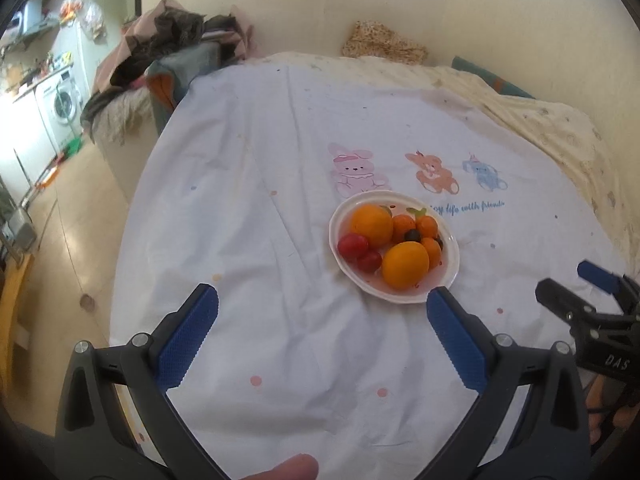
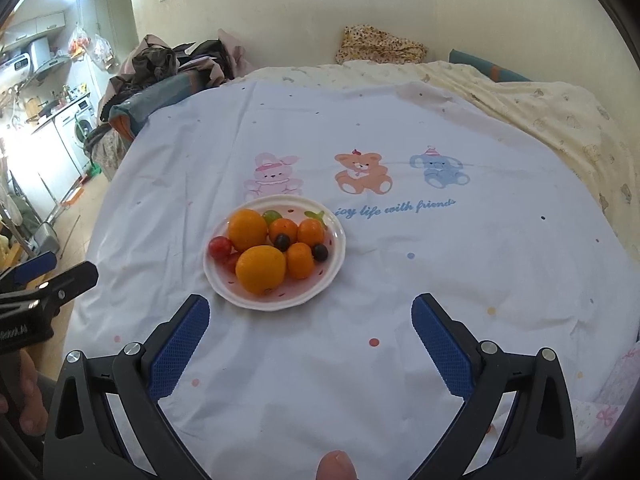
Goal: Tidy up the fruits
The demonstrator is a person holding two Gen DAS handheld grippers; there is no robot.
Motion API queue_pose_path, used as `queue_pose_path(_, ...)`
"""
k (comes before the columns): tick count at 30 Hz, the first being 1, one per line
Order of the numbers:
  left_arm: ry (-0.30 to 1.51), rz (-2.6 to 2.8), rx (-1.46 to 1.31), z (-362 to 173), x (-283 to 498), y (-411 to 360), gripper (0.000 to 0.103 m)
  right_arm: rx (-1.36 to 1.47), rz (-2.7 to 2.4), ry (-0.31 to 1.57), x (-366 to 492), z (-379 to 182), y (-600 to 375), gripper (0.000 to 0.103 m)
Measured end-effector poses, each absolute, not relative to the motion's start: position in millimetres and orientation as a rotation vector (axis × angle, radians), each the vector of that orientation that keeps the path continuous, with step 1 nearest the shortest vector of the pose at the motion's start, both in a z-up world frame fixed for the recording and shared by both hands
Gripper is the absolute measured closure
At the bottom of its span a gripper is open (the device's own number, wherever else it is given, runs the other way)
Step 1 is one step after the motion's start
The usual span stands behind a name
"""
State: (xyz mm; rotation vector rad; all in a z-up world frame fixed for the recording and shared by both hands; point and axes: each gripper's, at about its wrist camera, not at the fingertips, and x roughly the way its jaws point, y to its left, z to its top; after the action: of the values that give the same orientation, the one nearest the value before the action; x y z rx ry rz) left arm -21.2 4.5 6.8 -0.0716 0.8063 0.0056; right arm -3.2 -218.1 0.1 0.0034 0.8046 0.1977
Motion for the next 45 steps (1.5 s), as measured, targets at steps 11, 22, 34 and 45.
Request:
queue_pose_path(11, 0.803, -0.002, -0.09, 3.1, -17.7, 0.6, 0.0, 0.028, 0.207, 0.815, 6.7, -10.0, -209.7, 0.0)
queue_pose_path(22, 0.798, -0.016, -0.098, 5.3, -19.2, 0.4, 0.0, 0.028, 0.203, 0.809, 5.8, -10.4, -210.2, 0.0)
queue_pose_path(34, 0.803, -0.011, -0.108, 4.5, -18.1, 3.3, 0.0, 0.02, 0.203, 0.808, 3.3, -6.9, -209.6, 0.0)
queue_pose_path(45, 0.806, -0.01, -0.112, 4.3, -18.1, 3.2, 0.0, 0.025, 0.203, 0.808, 3.2, -7.2, -209.7, 0.0)
